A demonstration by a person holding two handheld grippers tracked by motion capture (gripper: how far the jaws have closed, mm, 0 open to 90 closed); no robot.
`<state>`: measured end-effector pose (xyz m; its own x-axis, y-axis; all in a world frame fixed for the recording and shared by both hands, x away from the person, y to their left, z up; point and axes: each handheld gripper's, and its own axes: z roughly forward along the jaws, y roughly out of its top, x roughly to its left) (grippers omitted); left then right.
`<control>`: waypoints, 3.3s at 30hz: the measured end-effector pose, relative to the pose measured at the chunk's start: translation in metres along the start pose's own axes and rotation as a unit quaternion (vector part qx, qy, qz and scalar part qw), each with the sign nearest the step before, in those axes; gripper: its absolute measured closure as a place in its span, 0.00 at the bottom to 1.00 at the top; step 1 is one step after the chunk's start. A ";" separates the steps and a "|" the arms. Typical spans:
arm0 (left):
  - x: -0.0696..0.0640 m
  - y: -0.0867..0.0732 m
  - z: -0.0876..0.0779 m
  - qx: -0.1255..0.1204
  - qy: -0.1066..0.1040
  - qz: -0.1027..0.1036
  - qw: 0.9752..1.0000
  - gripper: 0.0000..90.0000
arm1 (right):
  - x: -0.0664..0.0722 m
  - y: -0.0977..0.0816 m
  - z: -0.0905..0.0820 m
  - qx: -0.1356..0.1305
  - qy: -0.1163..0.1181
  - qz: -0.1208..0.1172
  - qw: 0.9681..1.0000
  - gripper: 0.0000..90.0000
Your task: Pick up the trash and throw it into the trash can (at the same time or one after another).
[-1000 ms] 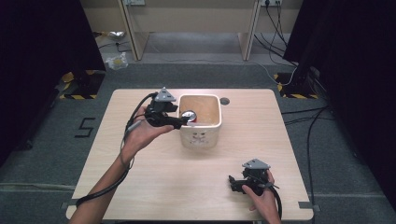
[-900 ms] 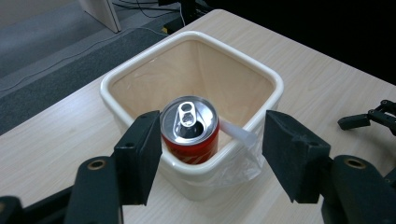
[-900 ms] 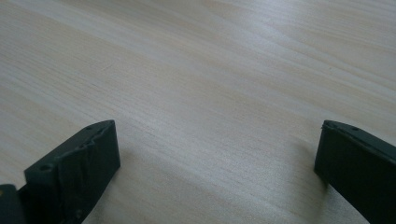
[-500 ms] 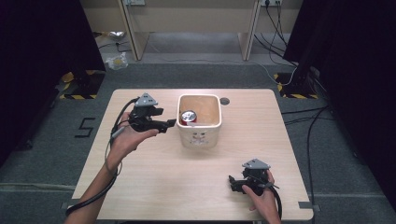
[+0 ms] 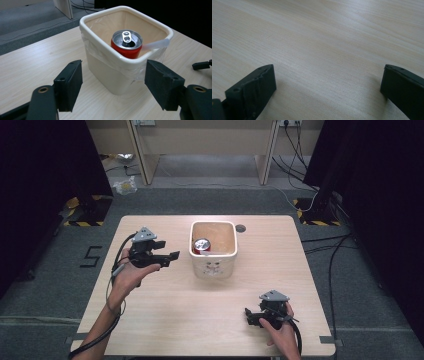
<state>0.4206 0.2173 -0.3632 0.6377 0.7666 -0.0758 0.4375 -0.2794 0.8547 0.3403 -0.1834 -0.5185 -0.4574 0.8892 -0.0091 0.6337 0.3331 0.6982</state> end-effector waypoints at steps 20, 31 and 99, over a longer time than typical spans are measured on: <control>0.000 -0.037 -0.002 -0.006 0.006 -0.003 1.000 0.33 | 0.000 0.000 0.000 0.000 0.000 0.000 1.000 0.00; 0.001 -0.063 -0.002 -0.013 0.012 -0.008 1.000 0.33 | 0.000 0.000 0.000 0.000 0.000 0.000 1.000 0.00; -0.006 -0.164 0.020 0.079 -0.010 0.001 0.997 0.24 | 0.000 0.000 0.000 0.000 0.000 0.000 1.000 0.00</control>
<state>0.3580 0.2472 -0.5134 0.6505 0.7547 -0.0853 0.5297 -0.3703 0.7631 0.3403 -0.1834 -0.5185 -0.4574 0.8892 -0.0090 0.6337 0.3330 0.6982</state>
